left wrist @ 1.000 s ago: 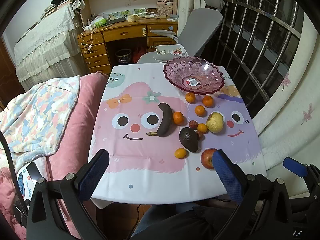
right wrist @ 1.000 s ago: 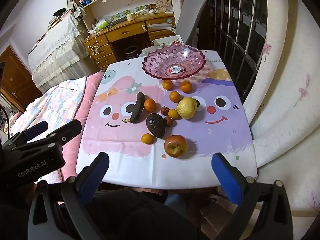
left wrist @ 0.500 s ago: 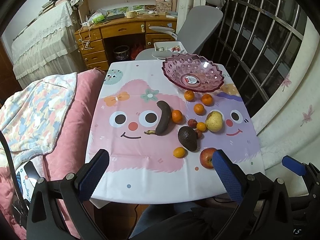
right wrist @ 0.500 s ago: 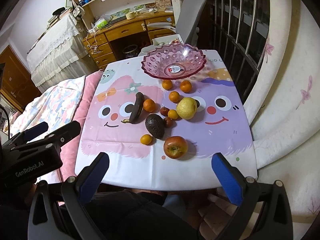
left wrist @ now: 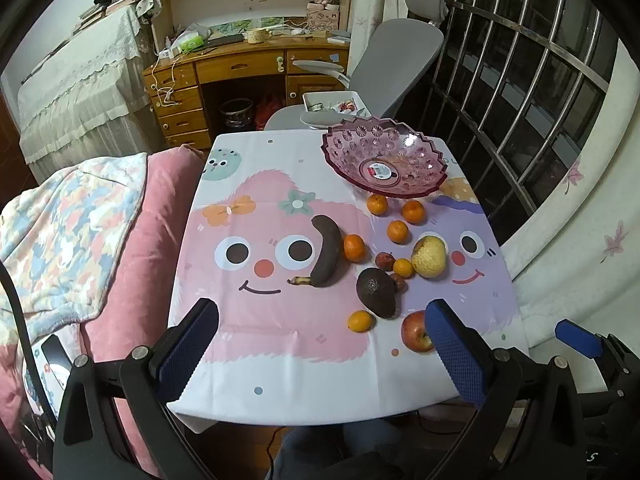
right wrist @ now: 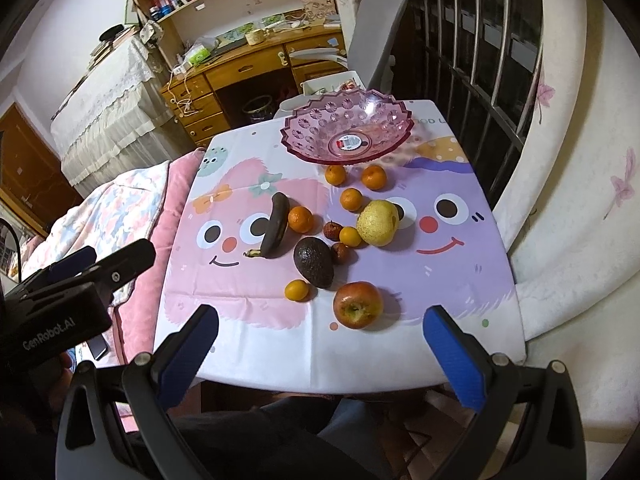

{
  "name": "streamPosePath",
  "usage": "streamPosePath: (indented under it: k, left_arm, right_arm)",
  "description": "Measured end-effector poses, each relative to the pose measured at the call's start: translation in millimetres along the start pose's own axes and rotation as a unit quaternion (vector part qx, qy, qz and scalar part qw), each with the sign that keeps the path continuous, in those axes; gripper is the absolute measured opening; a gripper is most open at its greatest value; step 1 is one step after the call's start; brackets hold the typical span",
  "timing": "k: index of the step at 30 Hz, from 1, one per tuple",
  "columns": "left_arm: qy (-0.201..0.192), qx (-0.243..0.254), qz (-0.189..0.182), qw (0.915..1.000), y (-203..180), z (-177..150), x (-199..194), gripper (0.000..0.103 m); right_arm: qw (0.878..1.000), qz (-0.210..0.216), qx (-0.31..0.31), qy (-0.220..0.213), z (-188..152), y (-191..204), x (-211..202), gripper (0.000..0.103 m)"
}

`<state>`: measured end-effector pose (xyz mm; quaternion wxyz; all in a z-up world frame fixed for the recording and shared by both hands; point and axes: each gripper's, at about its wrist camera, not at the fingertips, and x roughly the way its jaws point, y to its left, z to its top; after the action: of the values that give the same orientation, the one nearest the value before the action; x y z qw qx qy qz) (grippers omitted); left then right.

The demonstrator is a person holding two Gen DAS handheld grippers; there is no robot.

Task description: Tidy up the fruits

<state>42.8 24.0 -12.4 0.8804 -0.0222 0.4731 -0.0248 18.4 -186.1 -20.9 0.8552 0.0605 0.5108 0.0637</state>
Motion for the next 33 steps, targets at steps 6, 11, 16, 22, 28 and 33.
streamPosePath:
  k: [6,11,16,22,28,33]
  left_arm:
    - [0.004,0.011,-0.013,0.9998,9,6,22,0.102]
    - [0.001,0.020,-0.030,0.9994,14,10,43,0.102]
    - [-0.002,0.045,-0.038,0.9983,10,12,67,0.102]
    - [0.035,0.067,-0.043,0.9962,-2,14,102,0.102]
    - [0.081,0.092,-0.061,0.9906,-22,17,139,0.102]
    - [0.129,0.095,-0.078,0.9840,-38,18,173,0.102]
  right_arm:
    - [1.000,-0.011,0.016,-0.008,-3,4,10,0.103]
    - [0.999,-0.027,0.021,-0.043,-9,2,22,0.103]
    - [0.996,-0.043,0.026,-0.069,-19,-6,40,0.103]
    - [0.995,-0.069,0.008,-0.072,-36,-13,72,0.103]
    - [0.995,-0.078,-0.044,-0.053,-50,-13,102,0.103]
    - [0.994,-0.060,-0.087,-0.026,-55,-8,125,0.103]
